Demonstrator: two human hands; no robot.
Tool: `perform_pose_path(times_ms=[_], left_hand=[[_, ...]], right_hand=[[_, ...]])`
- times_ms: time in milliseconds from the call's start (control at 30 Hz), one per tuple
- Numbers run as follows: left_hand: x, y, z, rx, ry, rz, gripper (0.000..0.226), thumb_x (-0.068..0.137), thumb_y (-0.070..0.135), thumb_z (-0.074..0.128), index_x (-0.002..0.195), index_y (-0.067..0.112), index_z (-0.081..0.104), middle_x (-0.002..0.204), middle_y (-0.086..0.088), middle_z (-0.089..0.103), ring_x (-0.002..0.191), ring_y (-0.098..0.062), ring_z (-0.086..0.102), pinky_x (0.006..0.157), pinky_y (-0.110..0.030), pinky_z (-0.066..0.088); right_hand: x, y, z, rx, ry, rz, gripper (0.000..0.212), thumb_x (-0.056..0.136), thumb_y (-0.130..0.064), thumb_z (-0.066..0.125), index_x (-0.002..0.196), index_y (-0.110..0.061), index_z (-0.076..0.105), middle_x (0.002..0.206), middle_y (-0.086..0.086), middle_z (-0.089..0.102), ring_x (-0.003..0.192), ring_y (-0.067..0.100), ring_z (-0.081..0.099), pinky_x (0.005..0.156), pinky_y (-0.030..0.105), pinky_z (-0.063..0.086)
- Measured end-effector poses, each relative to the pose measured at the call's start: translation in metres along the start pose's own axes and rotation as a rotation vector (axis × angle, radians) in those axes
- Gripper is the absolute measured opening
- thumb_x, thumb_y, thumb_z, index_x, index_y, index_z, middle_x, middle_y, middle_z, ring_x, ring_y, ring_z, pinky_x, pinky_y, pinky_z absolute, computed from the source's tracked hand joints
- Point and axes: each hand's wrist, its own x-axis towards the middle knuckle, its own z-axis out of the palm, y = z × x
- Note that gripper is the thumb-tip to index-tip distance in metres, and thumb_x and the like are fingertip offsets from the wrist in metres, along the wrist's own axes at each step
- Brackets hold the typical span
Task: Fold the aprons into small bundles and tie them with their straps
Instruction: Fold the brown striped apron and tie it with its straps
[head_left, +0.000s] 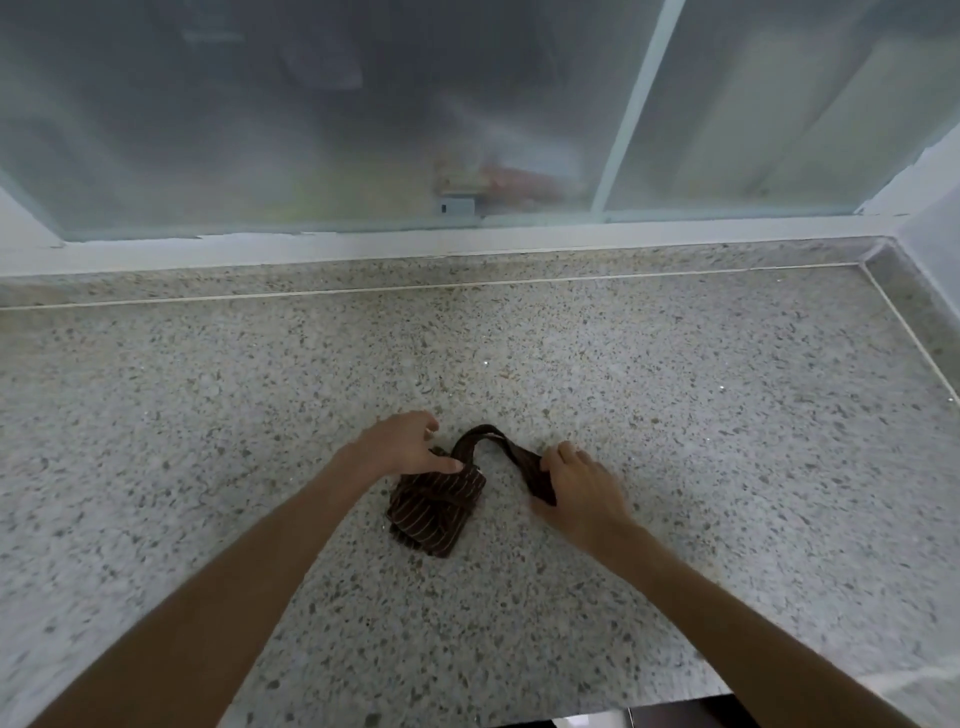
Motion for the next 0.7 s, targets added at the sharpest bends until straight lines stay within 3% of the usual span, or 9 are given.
perform_pose_path(times_ms=[100, 167, 233, 267, 367, 433, 500, 567, 700], left_hand=[[0.009, 0.000, 0.001, -0.030, -0.081, -0.031, 0.076, 0.080, 0.046, 0.068, 0.140, 0.008, 0.039, 0.141, -0.008, 0.044, 0.127, -0.024, 0.045, 0.106, -0.035, 0.038], [0.010, 0.000, 0.004, -0.017, -0.121, 0.013, 0.060, 0.083, 0.039, 0.067, 0.133, 0.011, 0.050, 0.135, -0.008, 0.052, 0.120, -0.023, 0.051, 0.102, -0.035, 0.042], [0.010, -0.003, 0.009, 0.011, -0.135, 0.066, 0.041, 0.085, 0.035, 0.065, 0.122, 0.017, 0.062, 0.123, -0.005, 0.061, 0.109, -0.021, 0.057, 0.095, -0.033, 0.046], [0.008, -0.001, 0.010, 0.037, -0.115, 0.101, 0.036, 0.085, 0.035, 0.065, 0.119, 0.020, 0.064, 0.120, -0.003, 0.062, 0.107, -0.020, 0.057, 0.094, -0.033, 0.046], [-0.002, 0.008, 0.009, 0.152, -0.042, 0.177, 0.033, 0.086, 0.037, 0.063, 0.116, 0.024, 0.064, 0.118, 0.003, 0.056, 0.110, -0.018, 0.053, 0.092, -0.030, 0.042], [-0.010, 0.014, 0.007, 0.191, -0.024, 0.242, 0.031, 0.085, 0.039, 0.064, 0.113, 0.026, 0.065, 0.116, 0.005, 0.056, 0.110, -0.016, 0.053, 0.091, -0.030, 0.041], [-0.017, 0.021, 0.002, 0.178, -0.046, 0.343, 0.025, 0.083, 0.037, 0.067, 0.106, 0.028, 0.068, 0.110, 0.008, 0.060, 0.106, -0.014, 0.055, 0.092, -0.032, 0.043], [-0.027, 0.036, -0.002, 0.195, -0.071, 0.454, 0.018, 0.082, 0.035, 0.068, 0.100, 0.030, 0.068, 0.098, 0.011, 0.060, 0.098, -0.011, 0.056, 0.090, -0.031, 0.044], [-0.051, 0.074, -0.004, 0.132, -0.047, 0.638, 0.029, 0.082, 0.035, 0.069, 0.109, 0.026, 0.065, 0.102, 0.009, 0.060, 0.098, -0.010, 0.056, 0.088, -0.030, 0.045]], right_hand=[[0.000, 0.012, -0.003, 0.132, 0.036, 0.003, 0.016, 0.096, -0.024, 0.045, 0.104, -0.018, 0.057, 0.102, 0.001, 0.060, 0.091, 0.018, 0.055, 0.075, 0.025, 0.040], [-0.003, 0.021, -0.021, 0.515, 0.004, 0.143, 0.010, 0.097, -0.020, 0.047, 0.091, -0.018, 0.053, 0.084, 0.002, 0.064, 0.075, 0.019, 0.059, 0.066, 0.025, 0.046], [-0.005, 0.030, -0.049, 1.037, -0.109, 0.313, 0.009, 0.097, -0.014, 0.049, 0.092, -0.011, 0.056, 0.069, 0.004, 0.066, 0.065, 0.020, 0.063, 0.074, 0.030, 0.053], [-0.012, 0.037, -0.069, 1.167, -0.206, 0.329, 0.011, 0.096, -0.014, 0.050, 0.094, -0.008, 0.060, 0.062, 0.003, 0.064, 0.059, 0.017, 0.061, 0.074, 0.029, 0.054], [-0.041, 0.057, -0.127, 0.876, -0.572, 0.240, 0.023, 0.094, -0.027, 0.056, 0.078, -0.014, 0.067, 0.056, -0.001, 0.059, 0.052, 0.011, 0.056, 0.068, 0.026, 0.052], [-0.066, 0.066, -0.159, 0.709, -0.678, 0.205, 0.023, 0.092, -0.028, 0.058, 0.082, -0.010, 0.068, 0.063, -0.001, 0.065, 0.061, 0.011, 0.061, 0.066, 0.021, 0.050], [-0.091, 0.072, -0.182, 0.804, -0.555, 0.103, 0.023, 0.092, -0.026, 0.058, 0.087, -0.006, 0.068, 0.080, 0.001, 0.070, 0.083, 0.013, 0.066, 0.078, 0.015, 0.050], [-0.117, 0.070, -0.199, 1.055, -0.292, 0.034, 0.030, 0.086, -0.036, 0.066, 0.089, -0.006, 0.069, 0.093, 0.004, 0.070, 0.099, 0.014, 0.064, 0.091, 0.014, 0.044], [-0.166, 0.054, -0.220, 1.433, 0.071, -0.019, 0.033, 0.062, -0.043, 0.083, 0.075, -0.017, 0.068, 0.069, 0.001, 0.061, 0.073, 0.013, 0.060, 0.097, 0.032, 0.048]])
